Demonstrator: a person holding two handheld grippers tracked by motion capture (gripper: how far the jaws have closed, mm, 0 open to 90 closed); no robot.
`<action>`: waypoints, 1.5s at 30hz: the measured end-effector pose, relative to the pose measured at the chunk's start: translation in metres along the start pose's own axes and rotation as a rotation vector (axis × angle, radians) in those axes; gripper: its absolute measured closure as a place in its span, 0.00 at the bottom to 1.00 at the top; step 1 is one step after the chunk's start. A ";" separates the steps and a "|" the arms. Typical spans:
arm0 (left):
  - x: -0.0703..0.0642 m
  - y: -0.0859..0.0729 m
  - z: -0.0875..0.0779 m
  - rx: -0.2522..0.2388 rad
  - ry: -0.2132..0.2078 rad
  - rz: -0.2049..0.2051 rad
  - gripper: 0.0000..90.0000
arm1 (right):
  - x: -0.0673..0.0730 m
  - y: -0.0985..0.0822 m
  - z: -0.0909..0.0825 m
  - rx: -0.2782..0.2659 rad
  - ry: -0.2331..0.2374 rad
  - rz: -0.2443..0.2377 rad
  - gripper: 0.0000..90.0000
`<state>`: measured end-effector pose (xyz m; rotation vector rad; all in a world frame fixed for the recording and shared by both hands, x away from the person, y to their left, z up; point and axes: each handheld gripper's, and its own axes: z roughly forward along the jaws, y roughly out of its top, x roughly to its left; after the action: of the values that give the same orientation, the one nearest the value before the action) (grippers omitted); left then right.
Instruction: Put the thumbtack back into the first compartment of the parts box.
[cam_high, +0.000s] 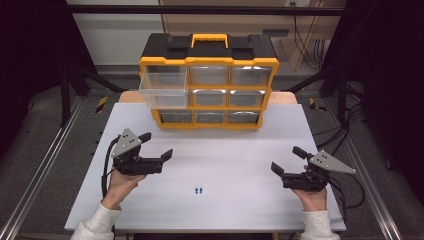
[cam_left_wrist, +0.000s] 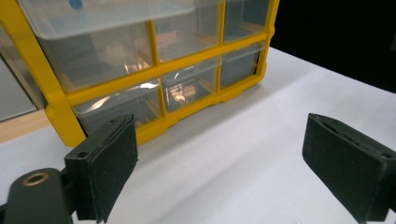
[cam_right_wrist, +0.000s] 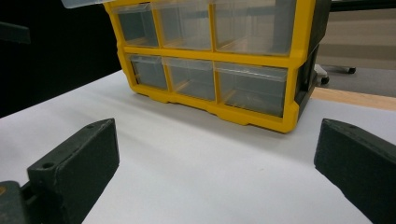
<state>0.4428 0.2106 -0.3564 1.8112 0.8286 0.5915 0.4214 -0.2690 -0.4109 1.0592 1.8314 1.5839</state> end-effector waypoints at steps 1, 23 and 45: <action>0.000 -0.002 0.001 0.005 0.001 -0.001 0.11 | 0.000 0.000 0.000 0.000 0.000 0.000 0.01; -0.019 -0.030 0.021 0.085 -0.031 -0.022 0.11 | 0.001 0.000 0.000 0.003 -0.001 0.001 0.01; -0.049 -0.060 0.048 0.217 -0.061 -0.007 0.11 | 0.000 0.000 -0.001 0.000 0.006 -0.002 0.01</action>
<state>0.4298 0.1600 -0.4305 2.0118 0.8856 0.4530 0.4204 -0.2692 -0.4109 1.0529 1.8356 1.5879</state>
